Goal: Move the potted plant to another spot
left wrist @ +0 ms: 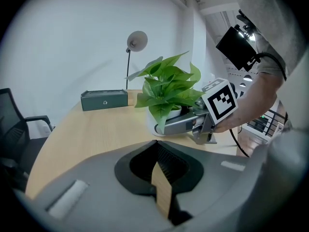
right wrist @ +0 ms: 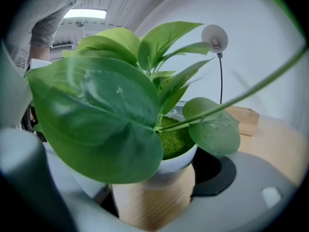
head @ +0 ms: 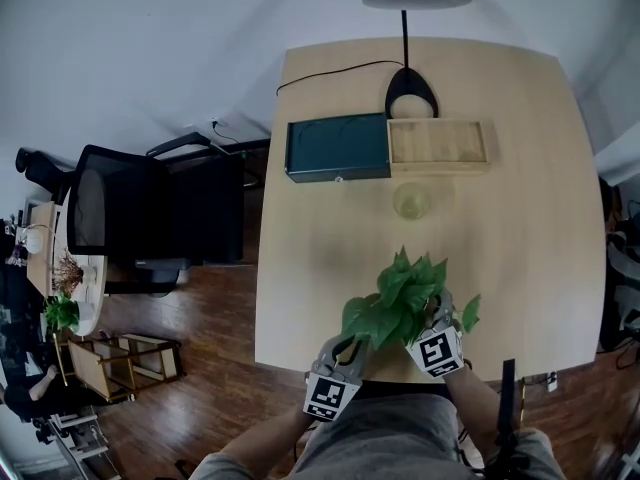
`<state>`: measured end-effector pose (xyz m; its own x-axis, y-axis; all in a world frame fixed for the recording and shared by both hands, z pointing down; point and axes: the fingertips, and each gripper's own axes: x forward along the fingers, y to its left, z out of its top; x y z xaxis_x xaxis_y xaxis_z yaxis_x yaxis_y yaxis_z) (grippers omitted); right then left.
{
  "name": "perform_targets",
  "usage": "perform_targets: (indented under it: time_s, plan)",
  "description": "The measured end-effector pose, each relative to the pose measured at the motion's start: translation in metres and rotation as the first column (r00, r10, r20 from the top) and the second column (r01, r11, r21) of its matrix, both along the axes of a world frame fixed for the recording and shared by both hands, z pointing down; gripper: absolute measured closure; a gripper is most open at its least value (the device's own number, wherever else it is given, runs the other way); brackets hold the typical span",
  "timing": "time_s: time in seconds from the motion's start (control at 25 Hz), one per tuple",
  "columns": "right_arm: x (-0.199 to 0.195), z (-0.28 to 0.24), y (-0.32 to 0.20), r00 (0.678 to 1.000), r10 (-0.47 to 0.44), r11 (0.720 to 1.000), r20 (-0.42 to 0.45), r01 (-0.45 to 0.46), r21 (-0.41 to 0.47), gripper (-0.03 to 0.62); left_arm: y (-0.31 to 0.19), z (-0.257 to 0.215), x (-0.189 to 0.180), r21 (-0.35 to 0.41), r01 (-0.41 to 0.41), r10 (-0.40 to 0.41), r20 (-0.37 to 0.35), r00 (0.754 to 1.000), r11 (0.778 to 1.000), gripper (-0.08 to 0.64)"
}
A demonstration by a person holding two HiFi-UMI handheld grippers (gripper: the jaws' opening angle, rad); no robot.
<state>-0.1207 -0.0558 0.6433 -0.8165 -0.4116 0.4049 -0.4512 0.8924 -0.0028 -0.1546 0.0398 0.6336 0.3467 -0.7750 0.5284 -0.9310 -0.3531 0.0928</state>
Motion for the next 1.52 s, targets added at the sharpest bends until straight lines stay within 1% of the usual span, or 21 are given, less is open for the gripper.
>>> perform_targets:
  time_s: [0.16, 0.32, 0.48, 0.64, 0.84, 1.08, 1.36, 1.52]
  plan:
    - [0.007, -0.015, -0.012, 1.000, 0.024, 1.000, 0.006, -0.024, 0.014, 0.117, -0.008, -0.007, 0.004, 0.024, -0.015, 0.015, -0.005, 1.000, 1.000, 0.566]
    - [0.018, -0.035, -0.026, 0.998, 0.055, 0.998, 0.007, -0.055, 0.041, 0.117, -0.022, -0.023, 0.010, 0.069, -0.021, 0.023, -0.023, 0.999, 0.997, 0.566]
    - [0.032, -0.060, -0.044, 0.995, 0.095, 0.993, 0.018, -0.096, 0.063, 0.117, -0.044, -0.045, 0.018, 0.122, -0.019, 0.026, -0.058, 0.998, 0.992, 0.566]
    - [0.052, -0.089, -0.071, 0.990, 0.139, 0.985, 0.029, -0.141, 0.095, 0.117, -0.068, -0.066, 0.033, 0.175, -0.035, 0.051, -0.091, 0.995, 0.984, 0.566]
    - [0.083, -0.118, -0.111, 0.982, 0.186, 0.972, 0.025, -0.187, 0.139, 0.116, -0.089, -0.083, 0.051, 0.204, -0.039, 0.069, -0.144, 0.987, 0.978, 0.566]
    - [0.111, -0.139, -0.148, 0.975, 0.218, 0.961, 0.027, -0.220, 0.167, 0.115, -0.099, -0.085, 0.071, 0.196, -0.055, 0.087, -0.156, 0.984, 0.979, 0.566]
    - [0.132, -0.138, -0.205, 0.972, 0.234, 0.959, 0.034, -0.236, 0.159, 0.117, -0.112, -0.082, 0.085, 0.155, -0.045, 0.070, -0.159, 0.985, 0.987, 0.566]
    - [0.146, -0.131, -0.247, 0.967, 0.253, 0.953, 0.041, -0.257, 0.163, 0.115, -0.113, -0.073, 0.089, 0.103, -0.034, 0.049, -0.147, 0.988, 0.994, 0.566]
